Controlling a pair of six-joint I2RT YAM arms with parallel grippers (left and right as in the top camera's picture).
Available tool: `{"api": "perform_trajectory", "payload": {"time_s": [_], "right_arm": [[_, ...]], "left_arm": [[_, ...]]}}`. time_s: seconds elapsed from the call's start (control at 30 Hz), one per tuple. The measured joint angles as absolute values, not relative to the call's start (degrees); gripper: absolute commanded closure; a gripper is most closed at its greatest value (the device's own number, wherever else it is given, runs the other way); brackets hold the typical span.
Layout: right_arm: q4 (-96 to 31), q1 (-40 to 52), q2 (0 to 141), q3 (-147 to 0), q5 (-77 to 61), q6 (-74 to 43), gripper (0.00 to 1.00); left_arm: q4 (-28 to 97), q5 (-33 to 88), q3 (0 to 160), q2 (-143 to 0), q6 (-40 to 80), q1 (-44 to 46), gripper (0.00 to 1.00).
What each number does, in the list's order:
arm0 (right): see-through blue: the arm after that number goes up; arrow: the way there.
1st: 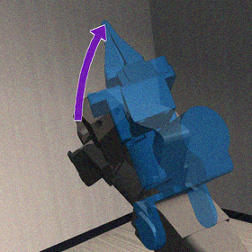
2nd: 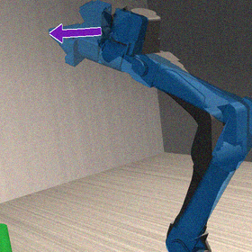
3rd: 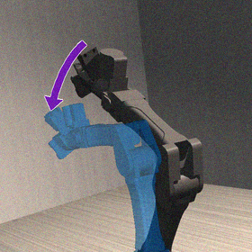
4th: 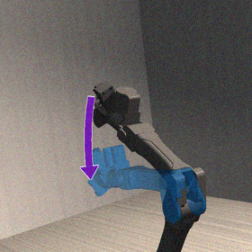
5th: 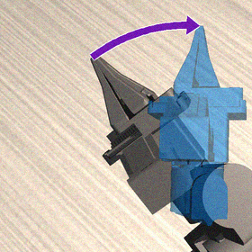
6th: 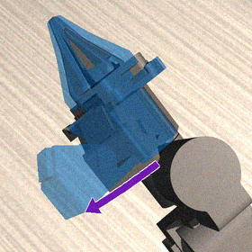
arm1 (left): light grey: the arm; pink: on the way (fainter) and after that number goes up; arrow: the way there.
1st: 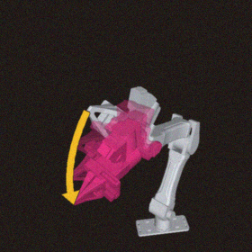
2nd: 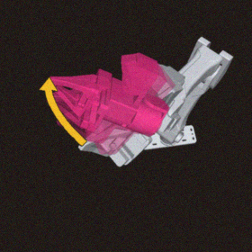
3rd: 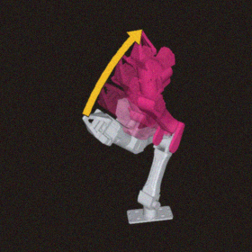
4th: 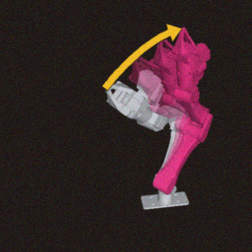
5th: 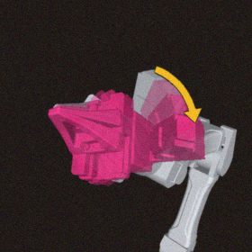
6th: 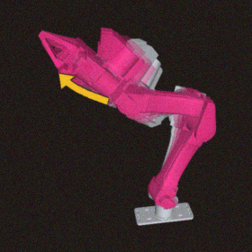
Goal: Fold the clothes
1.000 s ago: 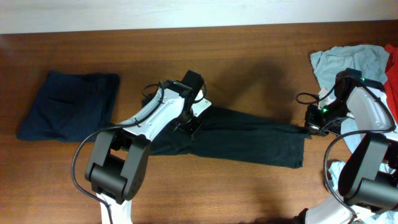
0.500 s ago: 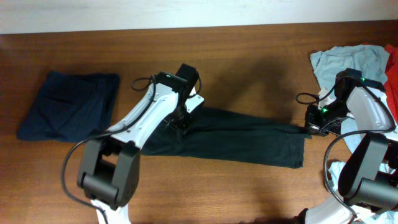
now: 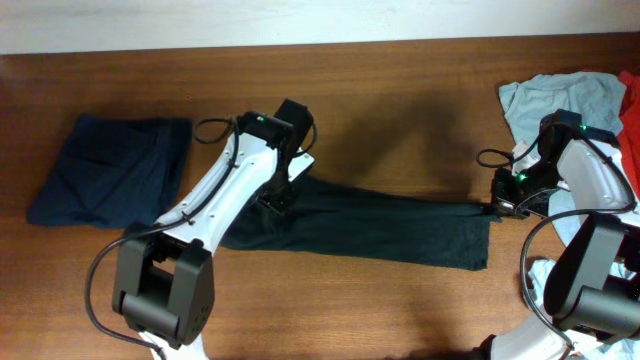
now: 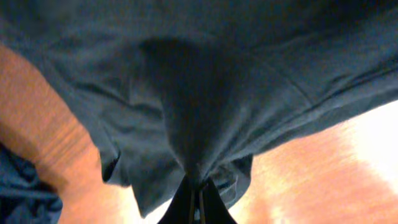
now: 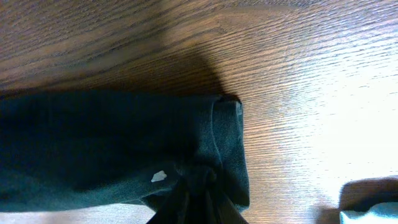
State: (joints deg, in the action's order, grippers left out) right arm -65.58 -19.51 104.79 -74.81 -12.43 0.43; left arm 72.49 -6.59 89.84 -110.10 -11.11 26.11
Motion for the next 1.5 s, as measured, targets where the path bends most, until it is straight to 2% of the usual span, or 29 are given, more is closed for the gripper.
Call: {"api": "perform_trajectory", "payload": {"time_s": [0.1,0.17,0.2,0.3,0.63,0.97,1.1,1.13,1.23,1.37,1.5], "right_arm": [[-65.6,-19.5,104.8,-74.8,-12.4,0.4,0.85],[-66.3,-19.5,104.8,-74.8,-12.4,0.3,0.75],[-66.6,-19.5,104.8,-74.8,-12.4,0.2,0.66],[-67.1,-19.5,104.8,-74.8,-12.3,0.3,0.6],[-67.4,-19.4,104.7,-74.8,-14.8,-0.3,0.6],[-78.1,-14.8,104.7,-74.8,-16.9,-1.4,0.55],[-79.5,-14.3,104.4,-72.6,-14.8,-4.6,0.48],[-78.8,-14.3,104.3,-70.7,-14.4,-5.2,0.42],[-77.0,-14.3,104.3,-68.2,-14.4,-6.3,0.38],[-74.2,-14.3,104.3,-66.2,-15.3,-8.4,0.41],[-72.9,-14.3,104.3,-65.3,-15.9,-10.0,0.6]], "left_arm": [[73.7,-6.9,89.8,-110.1,-11.1,25.8,1.0],[74.7,-7.1,89.8,-110.1,-11.1,25.8,0.99],[75.0,-7.2,89.8,-110.1,-11.1,25.8,0.99],[75.4,-7.5,89.8,-110.1,-11.1,25.8,0.99],[75.5,-7.6,89.8,-110.1,-11.1,25.8,0.99],[75.4,-7.6,89.8,-110.1,-11.1,25.8,0.98],[74.3,-7.6,89.8,-110.1,-11.1,25.8,0.98],[74.3,-7.6,89.8,-110.1,-11.1,25.8,0.98],[74.1,-7.6,89.8,-110.1,-11.1,25.8,0.98],[74.1,-7.6,89.8,-110.1,-11.1,25.8,0.98],[74.1,-7.6,89.8,-110.1,-11.1,25.8,0.98]]}}
